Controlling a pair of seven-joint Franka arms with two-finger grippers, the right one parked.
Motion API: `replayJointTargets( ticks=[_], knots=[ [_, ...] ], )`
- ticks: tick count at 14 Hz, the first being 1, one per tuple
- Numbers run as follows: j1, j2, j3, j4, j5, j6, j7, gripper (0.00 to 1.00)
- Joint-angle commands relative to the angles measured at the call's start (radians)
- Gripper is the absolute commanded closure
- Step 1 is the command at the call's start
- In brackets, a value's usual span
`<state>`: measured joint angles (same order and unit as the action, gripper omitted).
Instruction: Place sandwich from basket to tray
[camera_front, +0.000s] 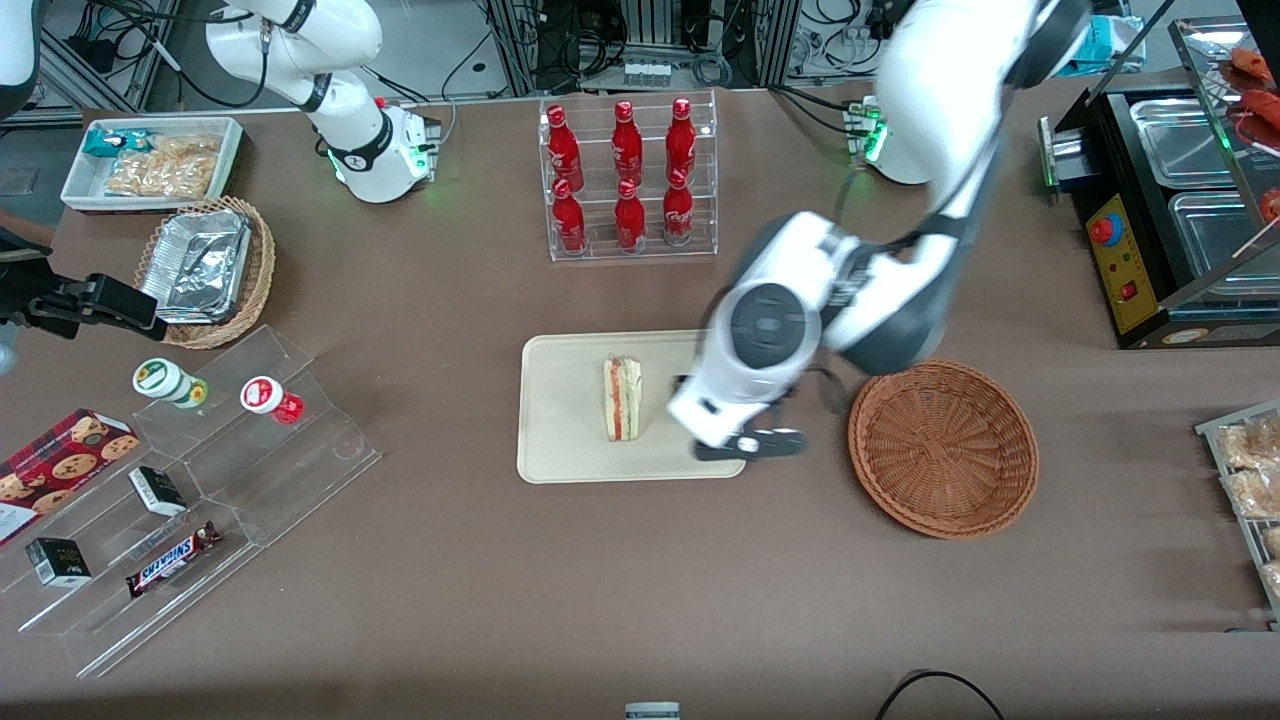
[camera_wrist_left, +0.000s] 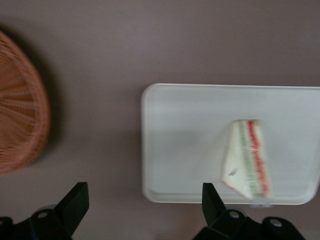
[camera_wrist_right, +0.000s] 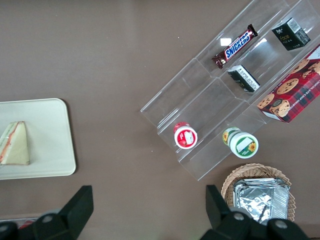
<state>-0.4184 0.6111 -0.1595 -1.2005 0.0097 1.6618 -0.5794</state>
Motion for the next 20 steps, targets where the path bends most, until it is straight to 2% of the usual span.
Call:
replayJointTargets(
  ticks=[1,3,7,10,13,17,20],
  knots=[
    [0.113,-0.250,-0.011,-0.304,-0.007,0.013,0.143,0.00],
    [0.179,-0.374,-0.009,-0.393,-0.005,-0.019,0.177,0.00],
    [0.234,-0.505,0.024,-0.404,0.013,-0.189,0.200,0.00],
    [0.263,-0.573,0.032,-0.399,0.070,-0.267,0.220,0.00],
    [0.302,-0.609,0.032,-0.393,0.078,-0.294,0.251,0.00],
    [0.339,-0.631,0.089,-0.393,0.073,-0.321,0.360,0.00],
    [0.339,-0.629,0.097,-0.383,0.067,-0.321,0.352,0.00]
  ],
)
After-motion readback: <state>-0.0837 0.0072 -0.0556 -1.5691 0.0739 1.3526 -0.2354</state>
